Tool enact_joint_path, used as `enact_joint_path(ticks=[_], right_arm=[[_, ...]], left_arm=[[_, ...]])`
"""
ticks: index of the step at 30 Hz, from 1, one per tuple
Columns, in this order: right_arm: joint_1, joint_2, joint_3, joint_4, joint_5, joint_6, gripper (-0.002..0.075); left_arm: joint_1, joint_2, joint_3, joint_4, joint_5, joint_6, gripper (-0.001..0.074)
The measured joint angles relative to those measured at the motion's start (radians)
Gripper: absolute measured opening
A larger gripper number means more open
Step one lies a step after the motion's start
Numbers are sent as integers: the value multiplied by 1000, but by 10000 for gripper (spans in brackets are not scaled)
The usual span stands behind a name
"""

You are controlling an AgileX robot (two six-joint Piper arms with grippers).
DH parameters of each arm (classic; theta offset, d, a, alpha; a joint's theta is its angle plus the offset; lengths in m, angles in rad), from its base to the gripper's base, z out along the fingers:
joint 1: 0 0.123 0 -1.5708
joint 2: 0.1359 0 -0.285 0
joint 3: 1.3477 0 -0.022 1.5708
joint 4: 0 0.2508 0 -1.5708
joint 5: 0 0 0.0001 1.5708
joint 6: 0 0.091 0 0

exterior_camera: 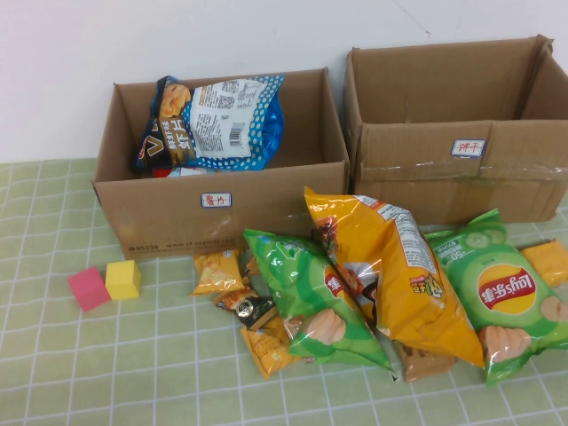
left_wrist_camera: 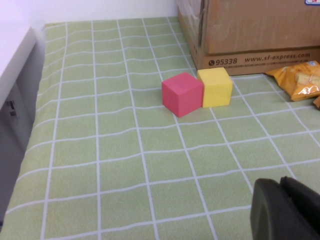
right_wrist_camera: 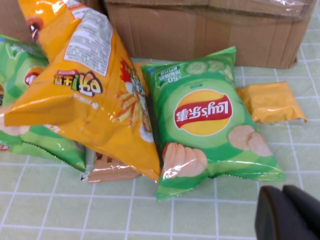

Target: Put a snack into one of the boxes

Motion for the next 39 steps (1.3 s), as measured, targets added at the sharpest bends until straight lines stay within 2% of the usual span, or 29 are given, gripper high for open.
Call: enact_joint_path(ticks=[12, 18, 23, 39], right_arm=[[-10, -231, 153, -114, -44, 38, -2], [-102, -420, 268, -128, -43, 57, -2], [-161, -430, 357, -130, -51, 82, -2], [-163, -434, 379, -132, -109, 180, -2]], left_arm=[[0, 0, 0, 2, -1, 0, -2], [0, 0, 0, 2, -1, 0, -2], [0, -2, 0, 4, -1, 0, -2], [0, -2, 0, 4, -1, 0, -2]])
